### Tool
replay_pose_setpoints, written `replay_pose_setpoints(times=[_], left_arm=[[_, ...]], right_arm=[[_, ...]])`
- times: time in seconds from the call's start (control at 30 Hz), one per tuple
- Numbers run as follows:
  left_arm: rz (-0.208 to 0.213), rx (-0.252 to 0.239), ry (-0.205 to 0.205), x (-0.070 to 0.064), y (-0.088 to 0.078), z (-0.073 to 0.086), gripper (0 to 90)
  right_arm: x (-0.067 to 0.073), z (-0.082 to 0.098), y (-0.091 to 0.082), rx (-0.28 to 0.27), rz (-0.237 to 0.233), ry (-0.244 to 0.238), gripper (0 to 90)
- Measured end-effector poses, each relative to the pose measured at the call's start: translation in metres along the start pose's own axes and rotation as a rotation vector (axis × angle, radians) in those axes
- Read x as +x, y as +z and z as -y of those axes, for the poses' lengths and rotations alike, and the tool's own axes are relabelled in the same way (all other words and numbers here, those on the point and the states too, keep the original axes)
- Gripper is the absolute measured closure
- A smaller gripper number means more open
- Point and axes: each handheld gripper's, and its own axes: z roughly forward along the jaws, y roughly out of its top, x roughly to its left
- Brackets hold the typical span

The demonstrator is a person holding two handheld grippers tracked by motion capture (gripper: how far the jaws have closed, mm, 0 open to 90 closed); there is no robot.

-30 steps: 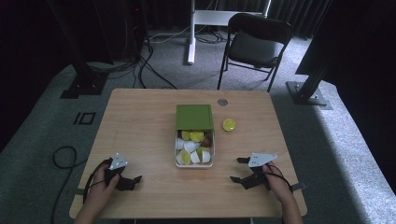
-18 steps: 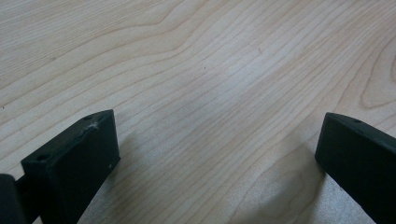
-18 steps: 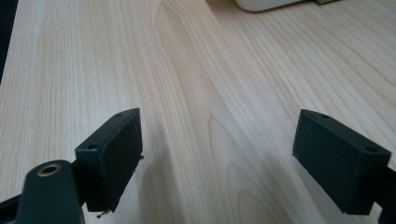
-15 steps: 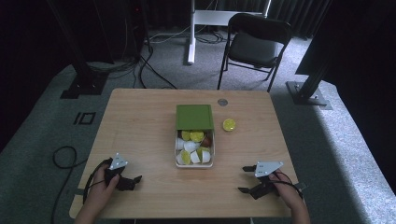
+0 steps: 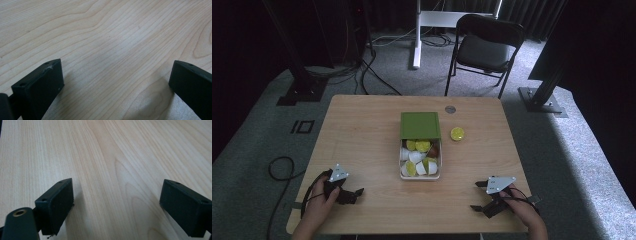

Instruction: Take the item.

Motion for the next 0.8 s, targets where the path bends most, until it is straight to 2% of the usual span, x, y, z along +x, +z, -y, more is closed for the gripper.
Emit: replay_pose_setpoints(times=[0.1, 0.17, 0.2, 0.27, 0.8], left_arm=[[0.0, 0.0, 0.0, 0.0, 0.0, 0.0, 0.5], [0.0, -0.001, 0.0, 0.0, 0.0, 0.0, 0.5], [0.0, 0.0, 0.0, 0.0, 0.0, 0.0, 0.5], [0.0, 0.0, 0.0, 0.0, 0.0, 0.0, 0.5], [0.0, 0.0, 0.0, 0.0, 0.0, 0.0, 0.5]], right_arm=[[0.0014, 0.0001, -0.0001, 0.001, -0.012, -0.008, 11.7], [0.0033, 0.0002, -0.0003, -0.001, -0.043, -0.044, 11.7], [0.0049, 0.0003, -0.0002, 0.001, -0.075, -0.066, 11.3], [0.0065, 0.0004, -0.0003, 0.002, -0.089, -0.079, 11.3], [0.0017, 0.0002, -0.0001, 0.0, -0.016, 0.004, 11.4]])
